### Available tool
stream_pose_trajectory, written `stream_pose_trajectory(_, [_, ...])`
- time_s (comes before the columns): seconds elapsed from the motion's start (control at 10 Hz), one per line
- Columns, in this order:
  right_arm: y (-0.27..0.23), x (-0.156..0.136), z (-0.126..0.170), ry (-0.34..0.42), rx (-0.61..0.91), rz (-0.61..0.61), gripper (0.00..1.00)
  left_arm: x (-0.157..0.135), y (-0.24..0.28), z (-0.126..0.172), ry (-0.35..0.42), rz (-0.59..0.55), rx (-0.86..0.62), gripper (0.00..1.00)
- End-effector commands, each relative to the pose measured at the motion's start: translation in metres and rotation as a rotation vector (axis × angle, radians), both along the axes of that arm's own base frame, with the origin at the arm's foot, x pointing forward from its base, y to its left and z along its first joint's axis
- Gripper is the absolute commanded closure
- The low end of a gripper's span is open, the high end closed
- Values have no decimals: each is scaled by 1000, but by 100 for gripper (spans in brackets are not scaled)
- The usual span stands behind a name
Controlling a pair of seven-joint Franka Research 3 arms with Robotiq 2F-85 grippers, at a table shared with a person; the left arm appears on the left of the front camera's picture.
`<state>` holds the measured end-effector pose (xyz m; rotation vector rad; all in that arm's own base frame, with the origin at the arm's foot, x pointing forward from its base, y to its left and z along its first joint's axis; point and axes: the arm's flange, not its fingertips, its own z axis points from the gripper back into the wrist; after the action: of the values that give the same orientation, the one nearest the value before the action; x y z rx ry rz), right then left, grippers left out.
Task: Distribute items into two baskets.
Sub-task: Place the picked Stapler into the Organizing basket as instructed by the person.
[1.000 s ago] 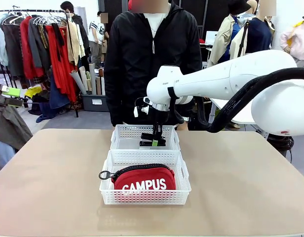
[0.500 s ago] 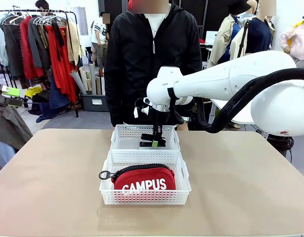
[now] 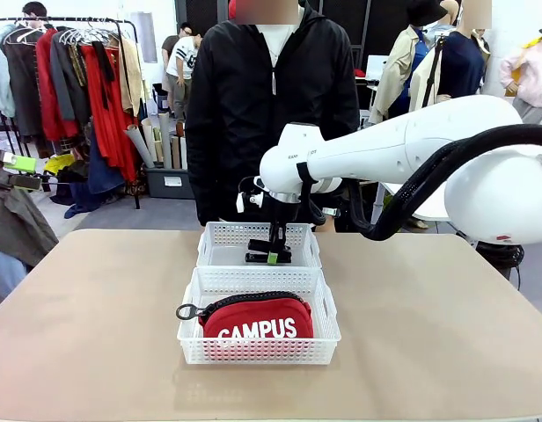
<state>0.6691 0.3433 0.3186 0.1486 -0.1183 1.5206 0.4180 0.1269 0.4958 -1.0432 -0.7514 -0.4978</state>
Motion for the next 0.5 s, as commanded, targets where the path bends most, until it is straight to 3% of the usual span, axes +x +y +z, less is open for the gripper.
stream_pose_trajectory(0.0, [-3,-17,19,-39,-15,-3,42,-1,0,1,-4,2,-2,0])
stream_pose_trajectory(0.2, [-2,-25,35,-38,-23,-1,2,-1,0,1,-4,2,-2,0])
stream_pose_trajectory(0.4, [-1,-33,49,-42,-37,-16,0,-1,0,1,-4,2,-2,0])
